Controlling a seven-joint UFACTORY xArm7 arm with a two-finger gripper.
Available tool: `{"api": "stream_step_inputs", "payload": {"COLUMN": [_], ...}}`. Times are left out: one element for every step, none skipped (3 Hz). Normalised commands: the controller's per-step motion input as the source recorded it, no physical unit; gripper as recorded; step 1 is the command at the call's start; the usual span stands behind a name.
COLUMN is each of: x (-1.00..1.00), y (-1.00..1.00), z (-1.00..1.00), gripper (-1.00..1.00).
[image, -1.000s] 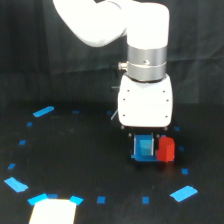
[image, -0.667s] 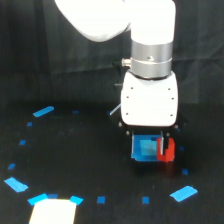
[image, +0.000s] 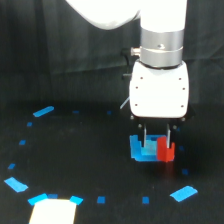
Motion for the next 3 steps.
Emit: {"api": "stream_step_inputs", "payload": {"x": [-0.01, 1.0, 0.14], "y": [0.12, -0.8, -0.71], "z": [0.81, 1.0, 0.63], "gripper": [-0.8, 1.0, 1.0]}}
